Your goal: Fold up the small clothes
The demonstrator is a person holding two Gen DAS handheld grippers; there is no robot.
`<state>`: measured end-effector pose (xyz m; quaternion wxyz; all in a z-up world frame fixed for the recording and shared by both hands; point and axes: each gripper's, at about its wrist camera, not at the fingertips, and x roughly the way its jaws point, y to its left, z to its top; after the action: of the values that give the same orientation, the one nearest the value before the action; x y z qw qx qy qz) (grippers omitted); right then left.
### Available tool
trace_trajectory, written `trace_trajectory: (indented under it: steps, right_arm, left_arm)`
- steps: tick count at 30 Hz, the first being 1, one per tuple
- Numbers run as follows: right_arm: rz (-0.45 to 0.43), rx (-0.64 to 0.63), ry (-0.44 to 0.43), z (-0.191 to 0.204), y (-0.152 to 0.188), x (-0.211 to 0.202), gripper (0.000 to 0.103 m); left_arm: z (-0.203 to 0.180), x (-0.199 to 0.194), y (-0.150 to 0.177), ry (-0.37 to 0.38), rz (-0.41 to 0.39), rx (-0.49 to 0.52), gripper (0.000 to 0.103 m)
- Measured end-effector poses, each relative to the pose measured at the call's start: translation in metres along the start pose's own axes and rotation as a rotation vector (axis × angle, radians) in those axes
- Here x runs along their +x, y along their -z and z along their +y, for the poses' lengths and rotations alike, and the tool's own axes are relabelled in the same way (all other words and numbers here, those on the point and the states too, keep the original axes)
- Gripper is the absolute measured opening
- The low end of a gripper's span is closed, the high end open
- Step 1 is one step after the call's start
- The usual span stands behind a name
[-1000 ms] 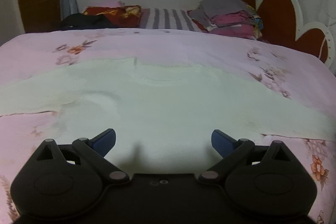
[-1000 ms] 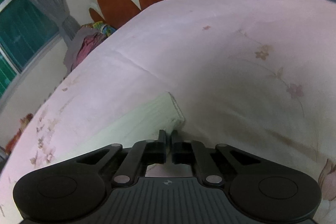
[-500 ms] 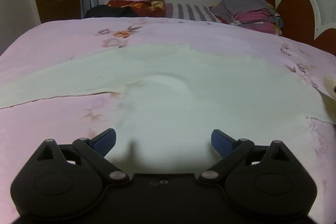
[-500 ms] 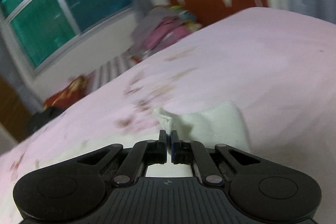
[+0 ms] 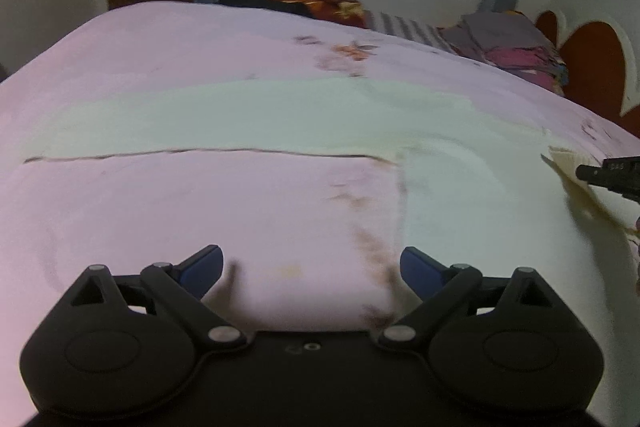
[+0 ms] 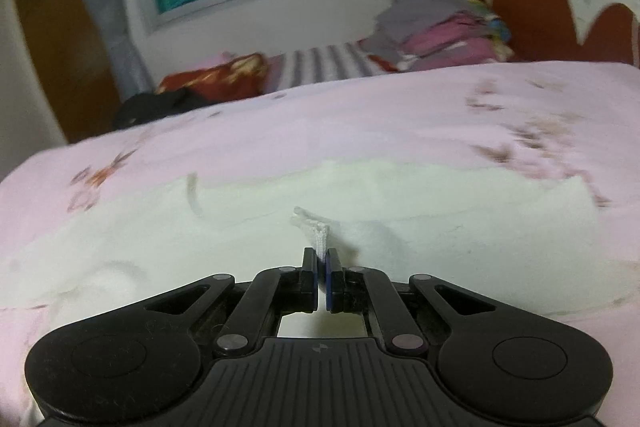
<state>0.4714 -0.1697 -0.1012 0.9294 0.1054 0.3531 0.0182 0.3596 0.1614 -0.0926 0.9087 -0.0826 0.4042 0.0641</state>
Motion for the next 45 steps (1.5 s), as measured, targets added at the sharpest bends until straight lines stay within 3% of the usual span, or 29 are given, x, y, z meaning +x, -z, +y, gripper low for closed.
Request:
trace_trajectory:
  steps: [6,11,13,14,15,16,17,18,19,20,21,25,29,33,37,45]
  right_arm:
    - [0.046,-0.026,-0.056,0.047,0.010,0.030,0.003]
    - [0.105,-0.070,-0.100,0.074,0.025,0.047,0.004]
    - [0.090,-0.106,-0.096,0.080,0.028,0.043,0.019]
    - [0.084,-0.111,-0.103,0.080,0.028,0.040,0.047]
    - [0.057,-0.117,-0.093,0.078,0.028,0.032,0.069]
    - [0.029,-0.123,-0.080,0.074,0.030,0.025,0.069]
    - [0.021,-0.119,-0.083,0.067,0.031,0.018,0.069]
    - [0.027,-0.093,-0.088,0.056,0.032,0.012,0.060]
    - [0.026,-0.058,-0.100,0.047,0.034,0.005,0.047]
    - [0.037,-0.019,-0.105,0.035,0.035,0.001,0.026]
    - [0.051,0.016,-0.089,0.021,0.037,-0.004,0.020]
    - [0.066,0.083,-0.043,-0.025,0.045,-0.022,0.019]
    - [0.056,0.140,0.026,-0.065,0.047,-0.033,0.019]
    - [0.039,0.225,0.070,-0.101,0.041,-0.036,0.019]
    - [0.050,0.252,0.086,-0.120,0.037,-0.034,0.020]
    - [0.041,0.251,0.084,-0.125,0.040,-0.033,0.019]
  left_arm:
    - [0.023,-0.002,0.000,-0.011,0.002,-0.018,0.095]
    - [0.026,0.007,-0.010,0.035,0.027,-0.068,0.093]
    - [0.021,0.013,-0.016,0.066,0.034,-0.080,0.090]
    - [0.015,0.017,-0.020,0.087,0.037,-0.083,0.089]
    - [0.008,0.022,-0.024,0.116,0.040,-0.083,0.083]
    - [0.000,0.026,-0.028,0.151,0.045,-0.083,0.075]
    - [-0.011,0.033,-0.033,0.198,0.053,-0.083,0.070]
    - [-0.023,0.039,-0.037,0.243,0.062,-0.084,0.060]
    - [-0.037,0.047,-0.042,0.294,0.072,-0.088,0.049]
    - [-0.051,0.055,-0.046,0.333,0.083,-0.090,0.046]
    - [-0.064,0.065,-0.048,0.368,0.096,-0.099,0.045]
    - [-0.115,0.103,-0.059,0.485,0.155,-0.139,0.041]
    - [-0.153,0.136,-0.065,0.485,0.202,-0.131,0.031]
    - [-0.168,0.150,-0.073,0.482,0.189,-0.114,0.003]
    - [-0.160,0.133,-0.085,0.483,0.083,-0.100,0.003]
    - [-0.105,0.125,-0.092,0.403,0.046,-0.129,0.003]
